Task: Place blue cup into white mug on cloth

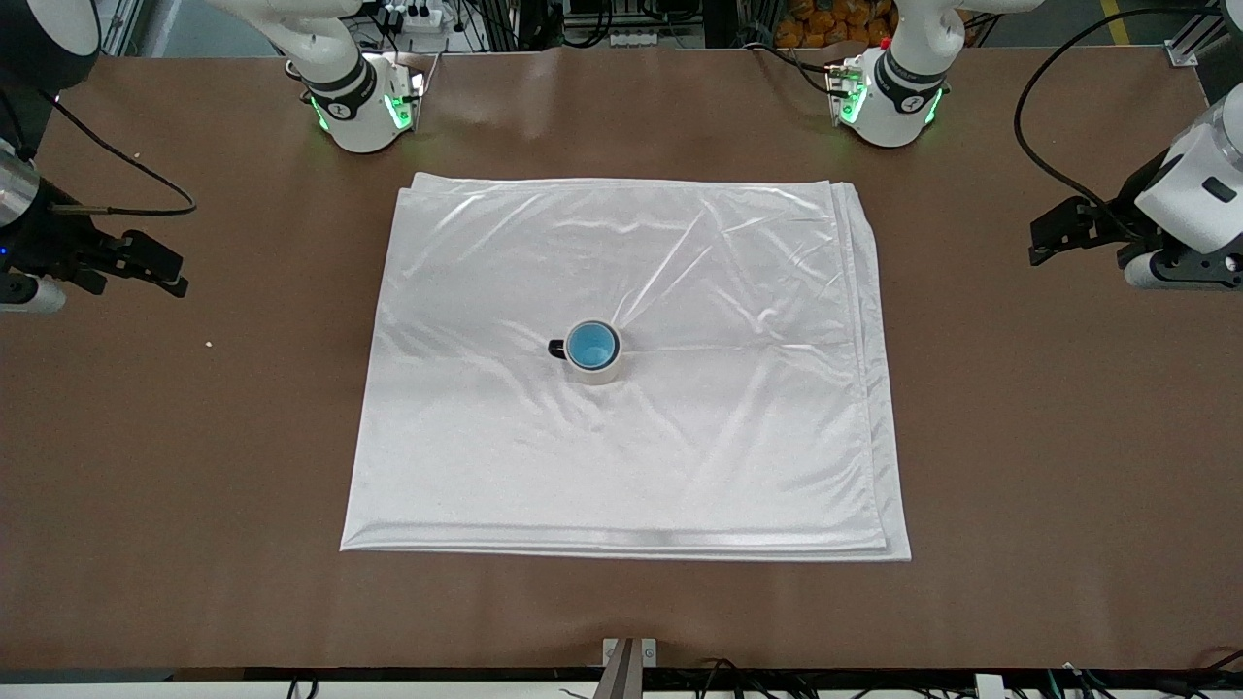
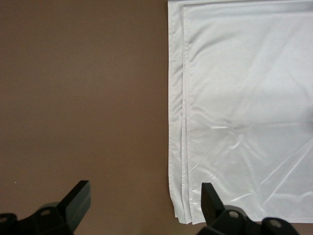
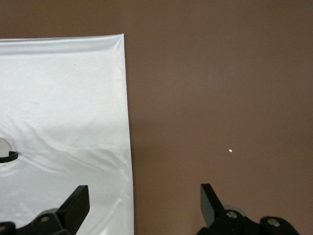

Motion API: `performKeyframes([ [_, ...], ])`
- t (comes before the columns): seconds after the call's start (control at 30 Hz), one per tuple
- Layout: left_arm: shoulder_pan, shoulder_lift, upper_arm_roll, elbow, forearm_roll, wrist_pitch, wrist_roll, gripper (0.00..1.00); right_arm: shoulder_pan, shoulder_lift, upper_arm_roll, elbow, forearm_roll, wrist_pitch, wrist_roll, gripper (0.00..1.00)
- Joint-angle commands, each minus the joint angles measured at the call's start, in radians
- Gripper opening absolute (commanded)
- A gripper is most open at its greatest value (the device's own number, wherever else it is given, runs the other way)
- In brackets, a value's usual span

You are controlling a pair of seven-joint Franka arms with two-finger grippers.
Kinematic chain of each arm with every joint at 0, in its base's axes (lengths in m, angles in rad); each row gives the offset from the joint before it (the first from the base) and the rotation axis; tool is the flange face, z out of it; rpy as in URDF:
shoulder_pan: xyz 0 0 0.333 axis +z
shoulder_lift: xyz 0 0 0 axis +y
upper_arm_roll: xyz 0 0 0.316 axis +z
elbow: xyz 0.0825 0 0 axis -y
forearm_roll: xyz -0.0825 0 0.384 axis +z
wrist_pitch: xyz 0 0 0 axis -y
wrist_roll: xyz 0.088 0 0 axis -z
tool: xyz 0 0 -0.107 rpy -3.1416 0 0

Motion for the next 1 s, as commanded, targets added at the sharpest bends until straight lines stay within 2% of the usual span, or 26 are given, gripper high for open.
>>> performKeyframes([
  [0.0, 0.002, -0.002, 0.004, 0.003, -0.003, 0.005, 0.015, 1.0, -0.004, 0.011, 0.0, 0.022, 0.006, -0.009, 0.003, 1.0],
  [0.97, -0.005, 0.005, 0.002, 0.005, -0.008, 0.005, 0.008, 1.0, -0.003, 0.011, 0.0, 0.022, 0.006, -0.009, 0.003, 1.0],
])
